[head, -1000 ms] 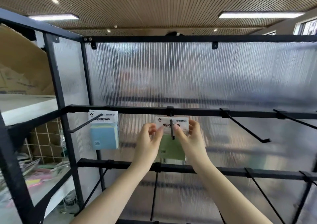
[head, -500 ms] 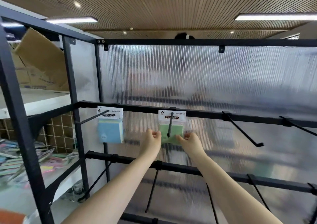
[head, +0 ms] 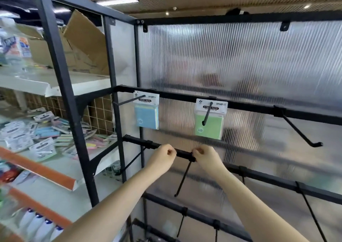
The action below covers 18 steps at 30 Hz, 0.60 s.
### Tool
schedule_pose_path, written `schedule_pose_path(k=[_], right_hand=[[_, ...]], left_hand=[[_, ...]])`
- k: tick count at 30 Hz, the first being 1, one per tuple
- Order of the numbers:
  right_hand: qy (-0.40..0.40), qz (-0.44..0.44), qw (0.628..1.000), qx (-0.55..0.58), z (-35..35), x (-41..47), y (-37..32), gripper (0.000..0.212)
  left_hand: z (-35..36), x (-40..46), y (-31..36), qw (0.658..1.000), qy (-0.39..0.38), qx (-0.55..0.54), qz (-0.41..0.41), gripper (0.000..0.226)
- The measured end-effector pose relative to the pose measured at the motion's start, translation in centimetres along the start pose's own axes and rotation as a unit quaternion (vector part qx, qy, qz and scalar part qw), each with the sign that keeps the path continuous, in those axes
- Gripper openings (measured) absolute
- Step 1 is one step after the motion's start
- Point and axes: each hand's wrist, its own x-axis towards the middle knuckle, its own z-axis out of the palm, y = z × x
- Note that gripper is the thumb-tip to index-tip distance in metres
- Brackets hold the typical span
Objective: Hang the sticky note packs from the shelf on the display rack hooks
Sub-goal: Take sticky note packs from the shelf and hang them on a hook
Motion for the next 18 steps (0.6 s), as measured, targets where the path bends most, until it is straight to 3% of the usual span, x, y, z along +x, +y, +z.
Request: schedule_pose_path(k=[6, 18], right_hand=[[-0.037, -0.065, 0.997, -0.030, 4.5, -1.0, -3.8, 0.022], [-0.116, -0.153, 0.981, -0.036, 16.3, -3.0, -14.7, 0.021]], left_hand=[[-3.9, -2.6, -2.4, 0.997, 0.002, 0.077, 0.005, 0.017], [-15.7, -6.6, -12.8, 0.996, 0.059, 0.041, -0.053, 0.022]])
